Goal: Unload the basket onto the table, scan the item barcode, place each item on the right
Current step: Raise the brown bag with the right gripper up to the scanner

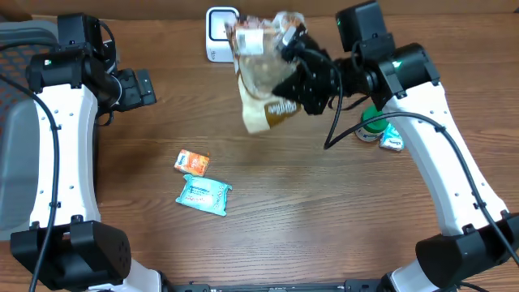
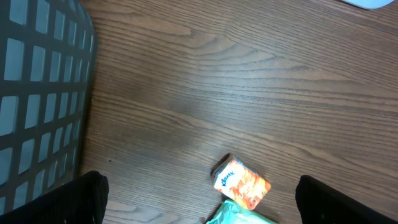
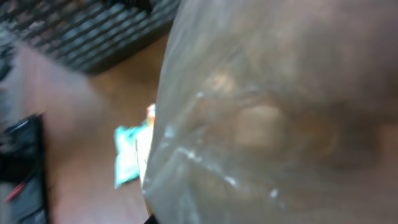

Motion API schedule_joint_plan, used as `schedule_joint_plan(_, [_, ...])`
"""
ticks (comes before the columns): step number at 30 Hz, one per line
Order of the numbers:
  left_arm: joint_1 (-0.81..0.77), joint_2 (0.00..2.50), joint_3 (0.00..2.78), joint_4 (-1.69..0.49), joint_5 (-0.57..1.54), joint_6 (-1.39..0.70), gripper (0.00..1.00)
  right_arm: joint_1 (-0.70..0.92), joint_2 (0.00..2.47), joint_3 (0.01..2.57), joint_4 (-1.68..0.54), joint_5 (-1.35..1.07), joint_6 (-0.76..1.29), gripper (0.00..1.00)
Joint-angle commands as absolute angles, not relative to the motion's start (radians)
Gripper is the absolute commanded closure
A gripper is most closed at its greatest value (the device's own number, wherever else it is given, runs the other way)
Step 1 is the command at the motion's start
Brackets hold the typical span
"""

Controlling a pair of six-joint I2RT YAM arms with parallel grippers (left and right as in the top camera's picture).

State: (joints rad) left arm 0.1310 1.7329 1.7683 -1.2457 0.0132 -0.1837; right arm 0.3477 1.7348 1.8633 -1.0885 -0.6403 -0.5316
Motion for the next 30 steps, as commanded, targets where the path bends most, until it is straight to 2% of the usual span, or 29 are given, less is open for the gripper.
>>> schedule_joint_plan(1, [0.131,1.741,1.775,-1.245,-0.001,-0.187,0.01,0.352,1.721,1.931,-1.025,-0.519,-0.448,0.96])
schedule_joint_plan(9, [0.131,1.741,1.775,-1.245,0.000,-0.187,0.00,0.407,1.798,1.931,-0.706,-0.109,-0.515,0.96])
schedule_joint_plan(13, [0.131,1.741,1.775,-1.245,0.000,-0.187,0.00,0.434,1.898,1.931,-0.562,-0.022,-0.646,0.96])
schedule_joint_plan(20, [0.131,1.741,1.775,-1.245,0.000,-0.187,0.01,0.447,2.086,1.931,-0.240,0.230,-0.706,0.96])
schedule_joint_plan(30, [0.131,1.741,1.775,-1.245,0.000,-0.187,0.01,0.453,2.373,1.931,0.193,0.413,-0.995,0.96])
